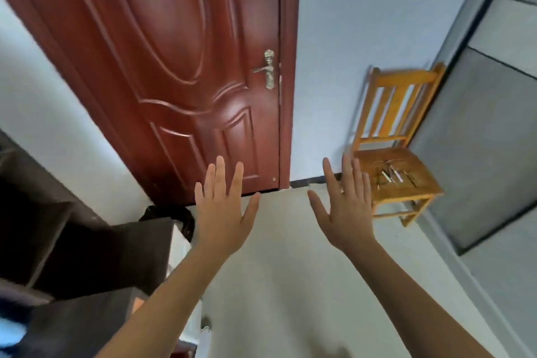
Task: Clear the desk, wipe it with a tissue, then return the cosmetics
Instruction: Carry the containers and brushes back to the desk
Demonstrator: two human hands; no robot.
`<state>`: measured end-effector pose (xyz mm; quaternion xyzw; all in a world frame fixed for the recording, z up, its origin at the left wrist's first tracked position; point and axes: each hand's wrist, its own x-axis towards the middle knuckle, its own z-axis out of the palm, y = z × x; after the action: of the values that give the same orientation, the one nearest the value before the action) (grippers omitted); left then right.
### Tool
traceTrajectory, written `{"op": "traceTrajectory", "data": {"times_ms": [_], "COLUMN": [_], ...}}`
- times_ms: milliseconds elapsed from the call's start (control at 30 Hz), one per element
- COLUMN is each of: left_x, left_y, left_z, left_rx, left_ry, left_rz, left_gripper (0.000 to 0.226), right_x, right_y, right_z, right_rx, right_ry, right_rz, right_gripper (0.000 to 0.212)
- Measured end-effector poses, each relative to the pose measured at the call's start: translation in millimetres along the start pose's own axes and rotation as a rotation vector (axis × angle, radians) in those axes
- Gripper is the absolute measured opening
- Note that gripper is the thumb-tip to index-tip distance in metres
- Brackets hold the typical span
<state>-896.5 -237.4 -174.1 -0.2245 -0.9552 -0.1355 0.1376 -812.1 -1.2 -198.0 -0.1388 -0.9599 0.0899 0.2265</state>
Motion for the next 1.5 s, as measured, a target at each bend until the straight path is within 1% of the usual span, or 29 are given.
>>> {"op": "traceTrajectory", "data": {"times_ms": [133,233,300,400,533,667,833,967,1100,1200,1333,1400,1500], "left_x": [64.8,105.4,128.2,158.6,206.7,261.5,353.5,431.7,492.9,517.4,531.6,529.5,519.0], "left_y": [129.5,218.2,264.2,307.9,338.5,361.8,403.8,441.2,476.9,503.8,532.7,540.9,542.7], "left_z": [62.2,96.4,110.6,127.4,159.0,202.6,265.3,306.2,342.6,368.9,405.0,421.3,445.1], "left_rx": [-0.065,-0.104,-0.123,-0.17,-0.173,-0.182,-0.184,-0.229,-0.187,-0.184,-0.171,-0.158,-0.136], "left_ry": [-0.084,-0.137,-0.163,-0.189,-0.237,-0.272,-0.304,-0.316,-0.351,-0.367,-0.391,-0.406,-0.428], "left_rz": [0.132,0.211,0.241,0.248,0.245,0.242,0.244,0.24,0.274,0.279,0.257,0.197,0.041], "left_gripper": [0.068,0.069,0.07,0.071,0.073,0.078,0.081,0.079,0.077,0.074,0.07,0.067,0.066], "right_x": [3.6,17.3,34.9,63.6,103.6,141.5,220.4,291.2,337.9,352.2,367.5,372.8,380.9], "right_y": [131.2,216.3,262.2,312.0,362.2,403.7,469.3,523.6,570.4,604.4,653.0,675.5,700.7], "right_z": [-15.5,-29.6,-39.0,-43.6,-31.7,-2.5,35.4,54.4,64.1,70.4,85.1,96.0,118.2], "right_rx": [-0.055,-0.085,-0.092,-0.11,-0.102,-0.085,-0.128,-0.142,-0.161,-0.129,-0.074,-0.036,0.01], "right_ry": [-0.04,-0.059,-0.071,-0.079,-0.115,-0.177,-0.225,-0.226,-0.207,-0.204,-0.269,-0.299,-0.371], "right_rz": [0.192,0.262,0.32,0.356,0.403,0.463,0.499,0.522,0.574,0.622,0.615,0.576,0.48], "right_gripper": [0.068,0.066,0.068,0.068,0.07,0.072,0.073,0.071,0.075,0.071,0.068,0.066,0.062]}}
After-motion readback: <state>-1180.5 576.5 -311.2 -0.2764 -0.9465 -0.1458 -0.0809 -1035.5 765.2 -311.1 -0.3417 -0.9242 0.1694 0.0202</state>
